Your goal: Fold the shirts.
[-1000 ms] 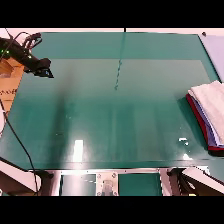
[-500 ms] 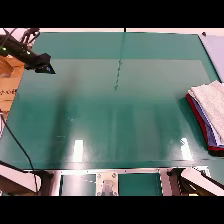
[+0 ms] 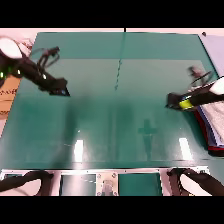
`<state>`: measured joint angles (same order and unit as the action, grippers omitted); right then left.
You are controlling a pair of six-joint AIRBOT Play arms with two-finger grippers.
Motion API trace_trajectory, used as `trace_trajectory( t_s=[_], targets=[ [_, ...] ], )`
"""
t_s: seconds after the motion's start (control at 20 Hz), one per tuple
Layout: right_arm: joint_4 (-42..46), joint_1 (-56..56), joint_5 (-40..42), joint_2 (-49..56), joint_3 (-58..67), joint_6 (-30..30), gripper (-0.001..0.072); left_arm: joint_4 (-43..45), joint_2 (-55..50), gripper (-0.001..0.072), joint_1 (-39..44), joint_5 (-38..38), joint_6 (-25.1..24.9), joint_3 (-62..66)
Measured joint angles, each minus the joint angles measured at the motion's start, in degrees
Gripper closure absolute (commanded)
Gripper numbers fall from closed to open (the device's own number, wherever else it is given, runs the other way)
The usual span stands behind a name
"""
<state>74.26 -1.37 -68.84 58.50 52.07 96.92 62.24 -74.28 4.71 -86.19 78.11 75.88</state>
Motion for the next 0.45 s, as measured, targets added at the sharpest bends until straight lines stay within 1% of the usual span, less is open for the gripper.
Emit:
trace_trajectory(
  t_s=[0.1, 0.2, 0.45],
  targets=[
    [0.5, -5.5, 2.5, -1.0, -3.0, 1.0, 0.0701, 0.2, 4.1, 0.0686, 0.9, 2.0, 0.0, -6.1],
    [0.1, -9.7, 3.4, -1.6, -4.7, 1.6, 0.0701, 0.4, 6.3, 0.0686, 1.4, 3.0, -0.1, -9.2],
    [-0.8, -13.9, 4.3, -2.1, -6.1, 2.3, 0.0701, 0.4, 8.3, 0.0686, 1.8, 4.1, -0.2, -11.9]
  ],
)
